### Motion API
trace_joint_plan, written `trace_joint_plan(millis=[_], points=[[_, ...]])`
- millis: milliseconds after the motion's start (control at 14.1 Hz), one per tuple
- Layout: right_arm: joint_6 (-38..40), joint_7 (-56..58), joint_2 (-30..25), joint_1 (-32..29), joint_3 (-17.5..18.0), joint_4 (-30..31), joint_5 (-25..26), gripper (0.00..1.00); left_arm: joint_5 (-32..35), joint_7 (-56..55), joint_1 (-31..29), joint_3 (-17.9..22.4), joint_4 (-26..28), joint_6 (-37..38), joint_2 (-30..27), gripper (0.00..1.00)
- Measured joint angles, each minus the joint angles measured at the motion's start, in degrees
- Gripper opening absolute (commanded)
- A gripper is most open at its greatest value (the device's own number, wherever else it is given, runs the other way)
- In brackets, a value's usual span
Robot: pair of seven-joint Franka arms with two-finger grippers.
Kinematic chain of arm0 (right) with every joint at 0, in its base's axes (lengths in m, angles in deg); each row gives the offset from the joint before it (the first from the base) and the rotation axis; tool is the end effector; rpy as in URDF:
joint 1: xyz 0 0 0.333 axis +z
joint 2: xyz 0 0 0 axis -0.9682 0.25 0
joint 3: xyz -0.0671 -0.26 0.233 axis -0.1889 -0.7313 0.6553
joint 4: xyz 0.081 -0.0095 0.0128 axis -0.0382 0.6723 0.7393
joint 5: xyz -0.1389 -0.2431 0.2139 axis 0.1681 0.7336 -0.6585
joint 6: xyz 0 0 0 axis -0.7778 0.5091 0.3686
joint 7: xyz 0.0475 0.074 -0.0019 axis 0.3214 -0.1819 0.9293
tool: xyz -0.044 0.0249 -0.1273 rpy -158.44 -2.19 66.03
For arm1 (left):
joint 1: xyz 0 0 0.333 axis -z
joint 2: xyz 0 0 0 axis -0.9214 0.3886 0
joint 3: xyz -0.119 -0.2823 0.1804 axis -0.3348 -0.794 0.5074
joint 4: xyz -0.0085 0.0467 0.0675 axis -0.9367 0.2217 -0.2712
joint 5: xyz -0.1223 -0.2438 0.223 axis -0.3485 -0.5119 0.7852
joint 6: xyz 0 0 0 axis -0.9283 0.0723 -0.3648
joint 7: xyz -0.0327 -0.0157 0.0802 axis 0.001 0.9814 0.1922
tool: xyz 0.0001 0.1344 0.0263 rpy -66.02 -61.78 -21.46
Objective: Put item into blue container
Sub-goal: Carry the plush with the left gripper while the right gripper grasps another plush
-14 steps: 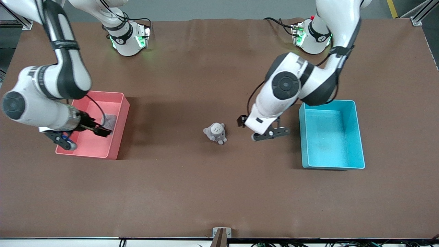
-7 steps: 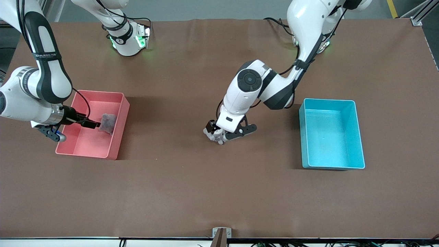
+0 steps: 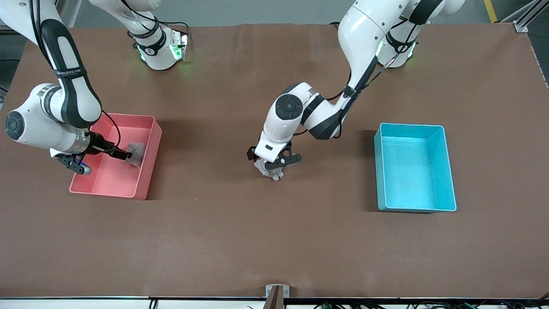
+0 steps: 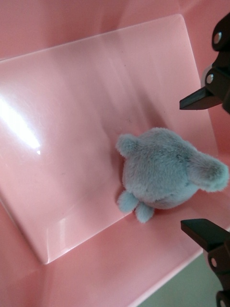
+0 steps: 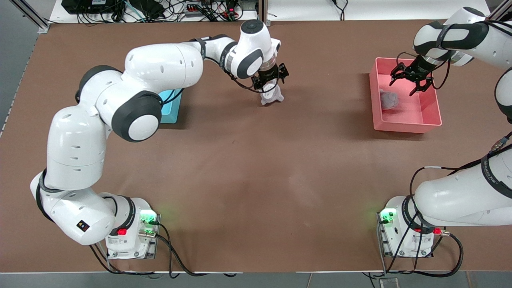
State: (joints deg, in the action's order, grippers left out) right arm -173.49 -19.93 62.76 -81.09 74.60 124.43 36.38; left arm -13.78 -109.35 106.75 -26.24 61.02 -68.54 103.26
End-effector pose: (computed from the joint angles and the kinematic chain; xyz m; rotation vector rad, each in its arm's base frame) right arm 0.5043 -0.0675 0.3015 -2.8766 0.7433 0.3150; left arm 0.5139 -0.5305 0.2741 2.8701 0.4819 -0.0072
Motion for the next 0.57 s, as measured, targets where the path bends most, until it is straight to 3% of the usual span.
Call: trace_joint_plan(millis=[354, 566], points=[[-2.86, 0.0, 2.17, 0.15, 0.62, 1.05, -0.31, 1.0, 3.0, 0.4, 0.0, 0.45, -0.09, -0.71, 1.78, 1.0], [-3.26, 0.47, 3.52, 0.87, 0.78, 1.29, -3.51, 1.0, 3.07, 0.4, 0.0, 0.46, -0.12, -0.81, 2.75, 1.0]])
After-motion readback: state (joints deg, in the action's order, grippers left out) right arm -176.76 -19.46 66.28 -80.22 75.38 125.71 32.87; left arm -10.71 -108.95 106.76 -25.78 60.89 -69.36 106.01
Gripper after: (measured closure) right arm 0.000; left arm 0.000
